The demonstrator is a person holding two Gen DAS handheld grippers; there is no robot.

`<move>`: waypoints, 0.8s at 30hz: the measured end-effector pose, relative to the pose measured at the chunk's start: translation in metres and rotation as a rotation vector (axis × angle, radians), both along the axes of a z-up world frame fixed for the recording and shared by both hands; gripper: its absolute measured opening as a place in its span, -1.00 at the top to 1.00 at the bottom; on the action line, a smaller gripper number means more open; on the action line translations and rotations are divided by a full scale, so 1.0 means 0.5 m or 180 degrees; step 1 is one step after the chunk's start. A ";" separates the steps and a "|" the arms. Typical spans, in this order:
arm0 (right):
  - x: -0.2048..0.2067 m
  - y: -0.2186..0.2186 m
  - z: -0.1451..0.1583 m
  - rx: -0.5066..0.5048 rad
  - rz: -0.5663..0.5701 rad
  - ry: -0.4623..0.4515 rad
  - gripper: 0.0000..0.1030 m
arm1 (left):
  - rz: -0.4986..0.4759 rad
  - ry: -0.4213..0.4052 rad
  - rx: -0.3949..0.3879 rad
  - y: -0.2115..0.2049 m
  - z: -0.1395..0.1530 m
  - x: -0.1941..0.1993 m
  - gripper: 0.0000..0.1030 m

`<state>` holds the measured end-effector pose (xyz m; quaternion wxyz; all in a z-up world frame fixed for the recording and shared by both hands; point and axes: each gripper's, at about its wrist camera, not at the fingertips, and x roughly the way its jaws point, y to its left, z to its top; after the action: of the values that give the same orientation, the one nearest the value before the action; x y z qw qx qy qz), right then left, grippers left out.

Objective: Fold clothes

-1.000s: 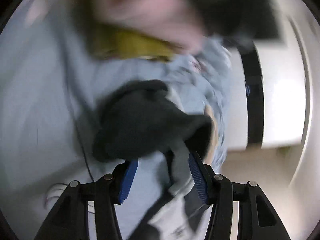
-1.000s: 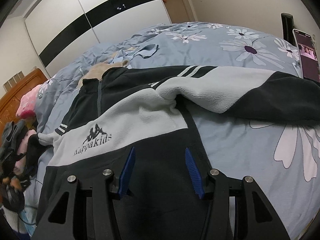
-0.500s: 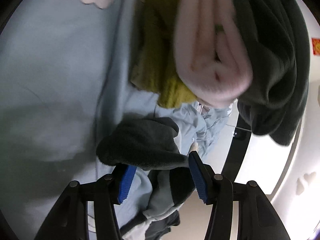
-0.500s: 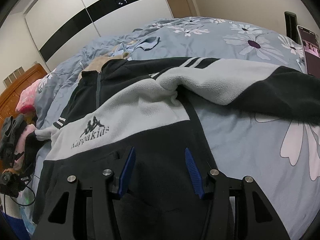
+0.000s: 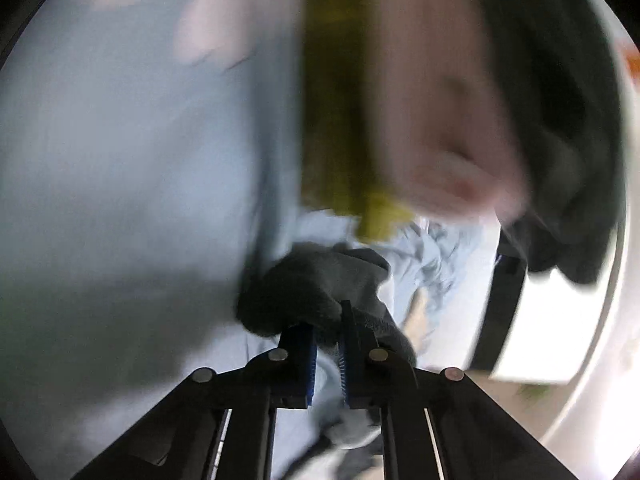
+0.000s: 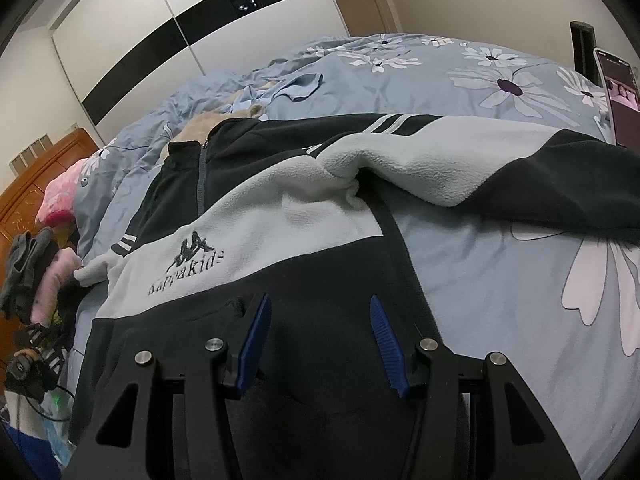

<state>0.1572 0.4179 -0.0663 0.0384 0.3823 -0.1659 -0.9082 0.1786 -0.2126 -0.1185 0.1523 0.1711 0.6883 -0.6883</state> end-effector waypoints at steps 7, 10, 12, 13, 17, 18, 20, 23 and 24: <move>0.000 0.021 -0.005 0.0021 -0.0058 -0.0023 -0.03 | -0.0642 0.0332 -0.2492 0.139 0.342 -0.093 0.82; -0.004 0.024 -0.010 0.0000 -0.0058 -0.0025 -0.03 | -0.0959 0.0533 -0.3154 0.214 0.439 -0.156 0.82; -0.007 0.025 -0.012 0.0007 -0.0044 -0.0025 -0.03 | -0.1152 0.0698 -0.3325 0.257 0.468 -0.201 0.82; -0.008 0.026 -0.012 0.0008 -0.0037 -0.0022 -0.03 | -0.1277 0.0806 -0.3409 0.301 0.477 -0.232 0.82; -0.007 0.035 -0.009 0.0004 -0.0047 -0.0010 -0.03 | -0.1920 0.1122 -0.3672 0.457 0.492 -0.308 0.82; -0.005 0.038 -0.008 0.0011 -0.0051 -0.0002 -0.03 | -0.2080 0.1164 -0.3678 0.494 0.487 -0.315 0.82; -0.003 0.044 -0.006 0.0020 -0.0060 0.0011 -0.03 | -0.2492 0.1221 -0.3639 0.570 0.455 -0.311 0.82; 0.003 0.060 -0.009 0.0005 -0.0097 0.0004 -0.03 | -0.3036 0.1128 -0.3602 0.692 0.379 -0.350 0.82; 0.005 0.066 -0.011 -0.0005 -0.0119 -0.0004 -0.03 | -0.3199 0.1060 -0.3580 0.722 0.352 -0.357 0.82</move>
<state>0.1598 0.4511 -0.0720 0.0215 0.3797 -0.1737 -0.9084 0.0000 0.1482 0.0576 -0.2200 0.2542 0.0886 -0.9376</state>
